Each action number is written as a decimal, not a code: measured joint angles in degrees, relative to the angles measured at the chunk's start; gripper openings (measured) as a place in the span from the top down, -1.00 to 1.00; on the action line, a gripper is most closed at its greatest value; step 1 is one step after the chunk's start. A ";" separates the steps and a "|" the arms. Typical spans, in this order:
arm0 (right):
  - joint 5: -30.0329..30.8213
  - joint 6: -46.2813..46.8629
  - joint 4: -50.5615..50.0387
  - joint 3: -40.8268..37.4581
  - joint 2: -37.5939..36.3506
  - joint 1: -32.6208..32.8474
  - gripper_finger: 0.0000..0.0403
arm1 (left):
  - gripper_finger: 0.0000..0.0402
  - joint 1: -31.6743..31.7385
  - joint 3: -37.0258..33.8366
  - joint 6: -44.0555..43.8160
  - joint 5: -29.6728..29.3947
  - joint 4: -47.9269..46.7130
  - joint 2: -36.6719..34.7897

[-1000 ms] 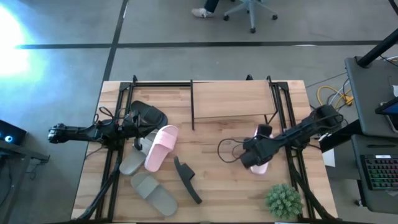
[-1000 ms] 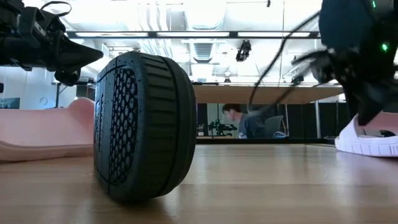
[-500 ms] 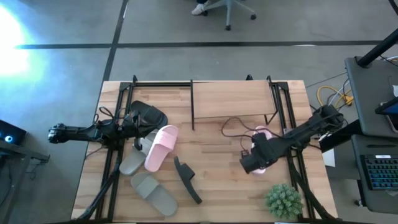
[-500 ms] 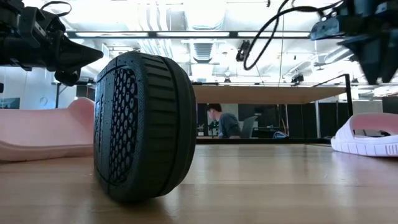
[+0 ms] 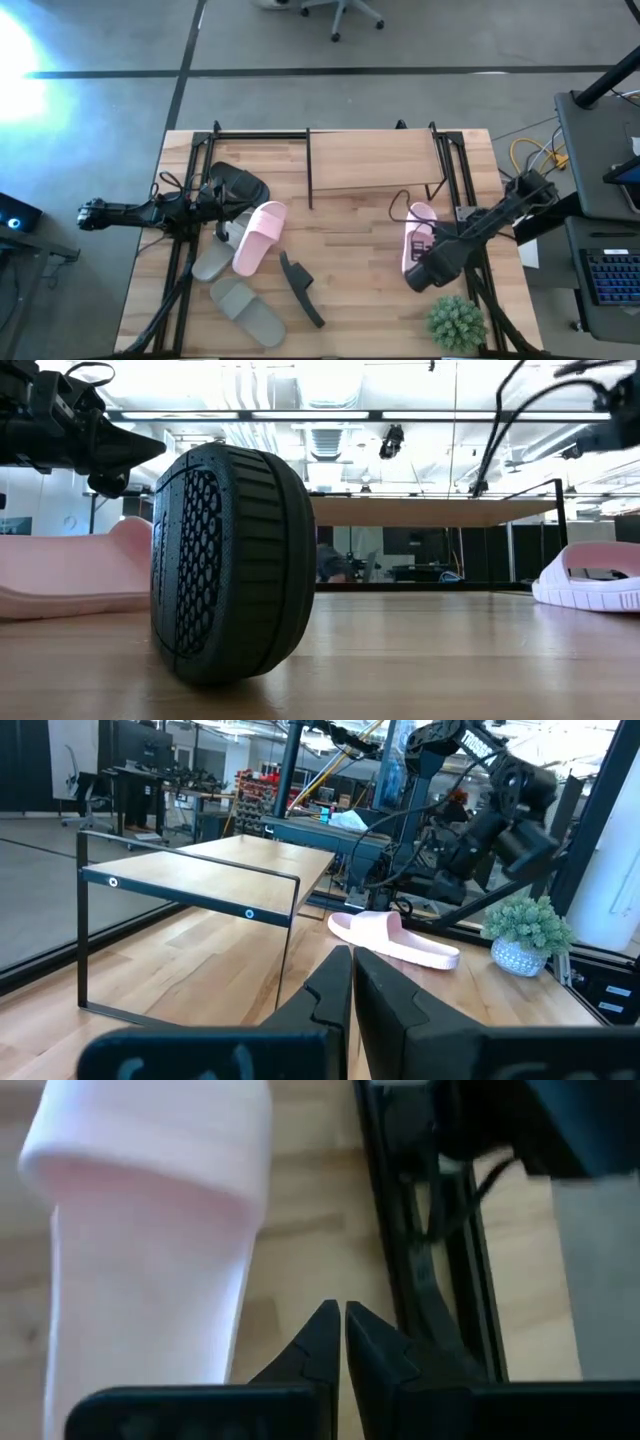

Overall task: Pick and place slides into the shelf
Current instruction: Move the bottom pink slide to the middle right of the table, then move the left pink slide to the center of the table

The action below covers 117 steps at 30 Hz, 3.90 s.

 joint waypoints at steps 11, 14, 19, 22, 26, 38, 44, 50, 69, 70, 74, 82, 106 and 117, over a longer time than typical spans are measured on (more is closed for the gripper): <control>-0.38 -4.27 17.22 -12.82 -0.36 -4.08 0.94 | 1.00 0.00 0.00 -0.01 -0.01 -0.02 0.00; -0.22 -3.33 17.50 -14.18 -0.36 -4.89 0.94 | 1.00 0.00 0.00 0.00 0.01 0.00 -0.01; 3.85 -3.34 17.43 -14.61 -0.38 -5.62 0.94 | 1.00 0.00 0.00 0.00 -0.01 -0.02 0.00; 6.87 -3.37 17.70 -14.23 -0.40 -6.27 0.94 | 1.00 0.00 0.00 0.00 -0.01 -0.02 0.00; 11.84 -5.77 17.75 -13.29 -0.38 -7.51 0.94 | 1.00 0.00 0.00 0.00 -0.01 -0.02 0.00; 12.15 -9.62 6.82 -7.80 -0.42 -9.16 0.94 | 1.00 0.00 0.00 -0.02 0.00 0.00 0.00; 10.90 -18.50 10.71 -0.35 -0.43 -7.63 0.94 | 1.00 0.00 0.00 0.00 0.01 -0.02 0.00; 21.60 -36.39 34.34 7.18 0.59 -7.24 0.94 | 1.00 0.00 0.00 0.00 0.01 -0.02 0.00; 29.67 -59.50 34.24 27.10 8.81 -13.48 0.07 | 1.00 0.00 0.00 0.00 -0.01 0.00 0.00; 29.63 -59.13 34.31 27.24 8.61 -13.46 0.05 | 1.00 0.00 0.00 0.00 0.01 0.02 0.00; 29.63 -58.20 34.24 27.27 7.86 -13.40 0.02 | 1.00 0.00 0.00 -0.35 0.01 0.33 0.00; 29.63 -56.67 34.21 27.25 7.88 -13.81 0.05 | 1.00 -0.02 0.00 -36.28 0.21 6.44 -0.09; 28.82 -58.51 34.30 27.23 7.88 -15.39 0.06 | 0.99 -0.07 18.65 -28.91 1.44 3.53 9.51; 24.89 -59.75 33.26 27.27 7.78 -16.11 0.06 | 0.99 -0.74 45.64 -16.30 8.99 -43.96 33.84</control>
